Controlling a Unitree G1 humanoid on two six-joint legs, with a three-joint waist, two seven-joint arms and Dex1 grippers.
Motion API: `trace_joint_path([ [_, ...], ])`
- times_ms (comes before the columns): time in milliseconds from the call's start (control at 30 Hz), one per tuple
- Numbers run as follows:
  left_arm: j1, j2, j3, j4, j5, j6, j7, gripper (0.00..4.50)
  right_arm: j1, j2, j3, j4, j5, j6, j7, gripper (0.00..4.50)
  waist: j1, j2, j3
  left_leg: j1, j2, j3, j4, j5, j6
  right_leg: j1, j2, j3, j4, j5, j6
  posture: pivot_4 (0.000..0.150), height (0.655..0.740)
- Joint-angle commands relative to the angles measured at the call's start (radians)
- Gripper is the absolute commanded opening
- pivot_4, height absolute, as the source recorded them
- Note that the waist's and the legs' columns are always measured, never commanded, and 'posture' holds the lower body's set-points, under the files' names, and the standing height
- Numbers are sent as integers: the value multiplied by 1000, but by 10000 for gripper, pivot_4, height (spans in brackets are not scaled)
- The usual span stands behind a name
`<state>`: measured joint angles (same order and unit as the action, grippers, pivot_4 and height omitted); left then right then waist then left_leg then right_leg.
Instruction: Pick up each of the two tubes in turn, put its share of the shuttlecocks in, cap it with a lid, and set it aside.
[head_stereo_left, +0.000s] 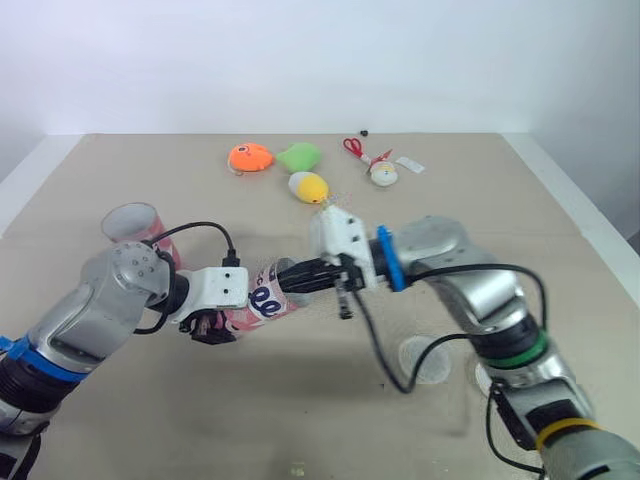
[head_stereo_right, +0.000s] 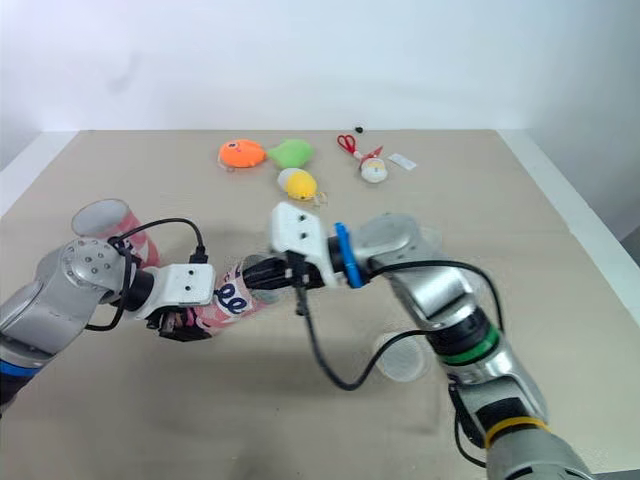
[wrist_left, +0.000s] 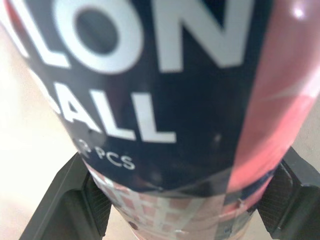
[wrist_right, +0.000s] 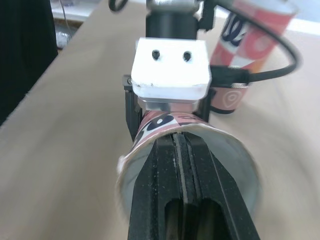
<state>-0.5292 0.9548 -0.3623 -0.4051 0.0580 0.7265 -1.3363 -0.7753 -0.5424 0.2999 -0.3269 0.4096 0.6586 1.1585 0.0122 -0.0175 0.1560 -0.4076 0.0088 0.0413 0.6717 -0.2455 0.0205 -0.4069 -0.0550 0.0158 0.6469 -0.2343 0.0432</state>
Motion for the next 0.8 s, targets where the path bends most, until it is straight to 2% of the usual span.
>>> trace_joint_path([
  [33, 13, -28, -33, -6, -20, 1, 16, 32717, 17, -36, -51, -62, 57, 30, 8, 302, 1, 0, 0, 0, 0, 0, 0, 0, 0, 0, 0, 0, 0, 0, 0, 1500, 7400],
  [167, -13, -67, 22, -16, -63, -7, 32, 32717, 63, -104, -182, -87, 159, 98, -12, 302, 5, -1, 1, 0, 0, -1, 0, 0, 0, 0, 0, -1, 0, -3, 0, 1500, 7400],
  [233, -32, -101, 62, -25, -104, -20, 46, 32717, 87, -145, -246, -94, 204, 129, -17, 6842, 5, -5, 3, -2, -2, 0, 1, 0, 0, 0, -2, 0, 0, -2, 1, 1500, 7400],
  [267, -43, -123, 80, -26, -124, -10, 61, 32717, 105, -177, -269, -99, 214, 137, -11, 8636, 4, -7, 4, -3, -2, 0, 1, 0, 0, -1, -2, 0, -1, -1, 0, 1500, 7400],
  [367, -49, -205, 136, -1, -174, -49, 134, 32717, 216, -327, -355, -116, 220, 143, 34, 22767, 3, -10, 6, -7, -1, -2, 1, 0, 1, -4, -2, -2, -1, 1, 3, 1500, 7400],
  [467, -34, -272, 162, 9, -206, -84, 197, 32717, 304, -423, -389, -117, 215, 123, 62, 37154, -2, -10, 6, -9, -1, -3, 0, -2, 3, -5, -2, -2, -2, -1, 2, 1500, 7400],
  [533, 1, -342, 169, 18, -226, -113, 258, 32717, 386, -485, -392, -111, 168, 69, 85, 44692, -6, -9, 6, -9, -1, -3, 0, -3, 4, -6, -1, -2, -1, -1, 2, 1500, 7400],
  [633, 92, -463, 162, 43, -244, -222, 349, 32717, 503, -545, -384, -107, 104, -14, 101, 44692, -5, -9, 6, -9, 0, -2, 0, -4, 5, -6, 0, -1, -2, -2, 1, 1500, 7400],
  [800, 198, -581, 138, 107, -224, -384, 443, 32717, 555, -514, -321, -82, 6, -122, 41, 44692, -5, -9, 6, -8, 0, -2, 1, -4, 4, -6, 1, 0, -1, 0, 1, 1500, 7400],
])
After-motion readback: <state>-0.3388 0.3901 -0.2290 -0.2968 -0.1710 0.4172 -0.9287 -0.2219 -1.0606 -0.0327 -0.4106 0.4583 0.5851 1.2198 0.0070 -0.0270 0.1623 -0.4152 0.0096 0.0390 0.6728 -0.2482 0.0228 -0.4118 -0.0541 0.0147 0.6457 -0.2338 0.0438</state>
